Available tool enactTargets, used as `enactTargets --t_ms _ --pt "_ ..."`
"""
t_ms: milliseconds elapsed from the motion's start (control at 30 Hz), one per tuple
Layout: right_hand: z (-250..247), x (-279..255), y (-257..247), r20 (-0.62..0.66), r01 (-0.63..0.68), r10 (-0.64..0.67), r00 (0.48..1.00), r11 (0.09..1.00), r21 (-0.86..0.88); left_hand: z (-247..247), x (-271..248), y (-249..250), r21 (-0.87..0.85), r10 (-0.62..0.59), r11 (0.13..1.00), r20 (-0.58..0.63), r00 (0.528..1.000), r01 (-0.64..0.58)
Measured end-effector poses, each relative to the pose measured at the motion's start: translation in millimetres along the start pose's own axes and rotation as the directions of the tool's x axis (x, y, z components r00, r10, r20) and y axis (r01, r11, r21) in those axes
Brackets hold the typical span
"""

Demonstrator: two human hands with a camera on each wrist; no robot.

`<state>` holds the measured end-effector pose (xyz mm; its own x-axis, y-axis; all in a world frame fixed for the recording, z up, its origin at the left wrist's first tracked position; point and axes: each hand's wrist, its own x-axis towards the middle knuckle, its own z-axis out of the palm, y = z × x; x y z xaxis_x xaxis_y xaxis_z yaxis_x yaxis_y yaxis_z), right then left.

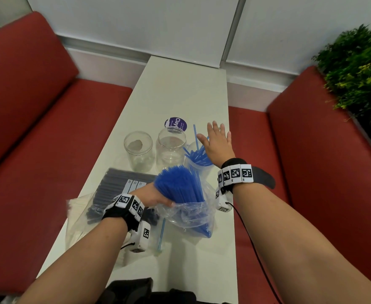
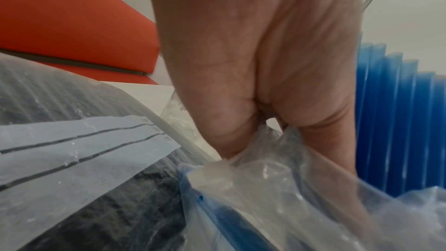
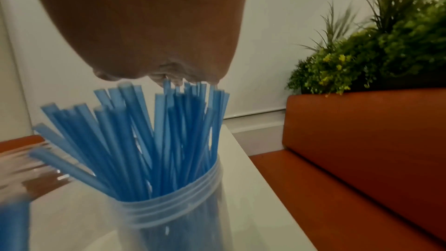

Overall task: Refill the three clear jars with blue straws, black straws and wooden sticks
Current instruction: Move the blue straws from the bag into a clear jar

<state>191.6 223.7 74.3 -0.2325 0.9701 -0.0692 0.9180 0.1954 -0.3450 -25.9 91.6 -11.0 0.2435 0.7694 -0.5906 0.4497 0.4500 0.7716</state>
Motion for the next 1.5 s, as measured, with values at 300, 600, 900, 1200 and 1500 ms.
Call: enactTargets --t_ms 300,600,900,1200,1500 --pt "-13 8 -37 0.009 0.116 -0.118 0.993 0.948 -0.296 -1 0 1 0.002 0.028 1.0 -0.001 1.0 -0.028" --pt "-10 22 -53 0.159 0.12 -0.043 0.986 0.851 -0.512 -3 -4 2 -0.038 0.028 0.999 0.025 0.999 -0.027" --pt "-11 41 -65 0.208 0.131 -0.016 0.978 0.823 -0.553 -5 -1 3 -0.031 0.023 0.999 0.018 1.0 -0.022" --pt "3 47 -63 0.125 0.118 -0.055 0.991 0.81 -0.575 -6 0 6 0.039 -0.022 0.999 0.002 1.0 0.021" --pt "6 51 -71 0.187 0.045 0.064 0.98 0.851 -0.524 -7 1 4 0.067 -0.028 0.997 0.012 1.0 0.027"
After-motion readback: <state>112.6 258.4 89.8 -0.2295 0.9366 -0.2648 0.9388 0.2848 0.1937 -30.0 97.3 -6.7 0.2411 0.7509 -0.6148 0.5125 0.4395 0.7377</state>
